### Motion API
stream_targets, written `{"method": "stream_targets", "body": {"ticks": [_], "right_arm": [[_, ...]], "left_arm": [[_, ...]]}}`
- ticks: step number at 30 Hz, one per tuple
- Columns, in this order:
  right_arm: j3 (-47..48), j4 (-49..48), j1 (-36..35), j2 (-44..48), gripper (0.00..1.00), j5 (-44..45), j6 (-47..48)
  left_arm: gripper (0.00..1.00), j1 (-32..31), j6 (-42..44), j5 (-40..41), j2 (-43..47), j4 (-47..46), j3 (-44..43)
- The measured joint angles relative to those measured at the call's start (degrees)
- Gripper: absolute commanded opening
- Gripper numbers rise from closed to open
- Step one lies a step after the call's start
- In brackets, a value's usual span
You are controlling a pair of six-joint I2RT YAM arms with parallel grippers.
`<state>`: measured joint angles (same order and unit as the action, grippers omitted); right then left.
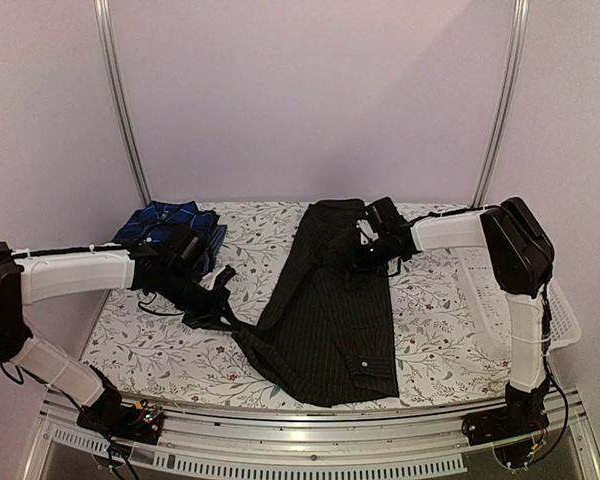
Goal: Fold and stack the long sleeve shirts
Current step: Fold the 1/3-folded shirt at the center of the board.
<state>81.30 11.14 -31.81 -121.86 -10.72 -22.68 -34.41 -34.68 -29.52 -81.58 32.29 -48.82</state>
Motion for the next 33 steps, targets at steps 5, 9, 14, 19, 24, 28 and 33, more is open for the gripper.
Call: {"method": "stream_targets", "body": {"ticks": [5, 9, 14, 19, 24, 28, 33], "right_arm": [[8.6, 5.6, 0.0, -0.3, 0.00, 1.4, 1.3], [15.3, 10.1, 0.0, 1.2, 0.00, 1.6, 2.4], [27.6, 13.5, -0.3, 2.9, 0.00, -0.1, 4.7], [38.8, 10.6, -1.2, 3.3, 0.00, -4.7, 6.3], [42.3, 0.8, -4.5, 3.3, 0.00, -9.4, 6.4], [42.2, -6.8, -8.8, 3.0, 0.00, -11.1, 6.4], [42.3, -15.9, -13.4, 2.8, 0.00, -11.3, 7.1]], "left_arm": [[0.00, -0.4, 0.5, -1.1, 2.3, 1.1, 0.6], [0.00, -1.8, 0.3, -1.4, 6.0, 1.8, 2.4], [0.00, -6.1, -0.6, -0.7, 6.8, 2.4, 3.3], [0.00, -8.9, -1.6, 1.3, 6.6, 2.3, 3.3], [0.00, -11.3, -2.4, 4.1, 6.2, 2.3, 2.2], [0.00, -12.3, -2.8, 5.3, 6.2, 2.0, 1.8], [0.01, -12.8, -3.3, 6.3, 6.2, 1.5, 1.8]]}}
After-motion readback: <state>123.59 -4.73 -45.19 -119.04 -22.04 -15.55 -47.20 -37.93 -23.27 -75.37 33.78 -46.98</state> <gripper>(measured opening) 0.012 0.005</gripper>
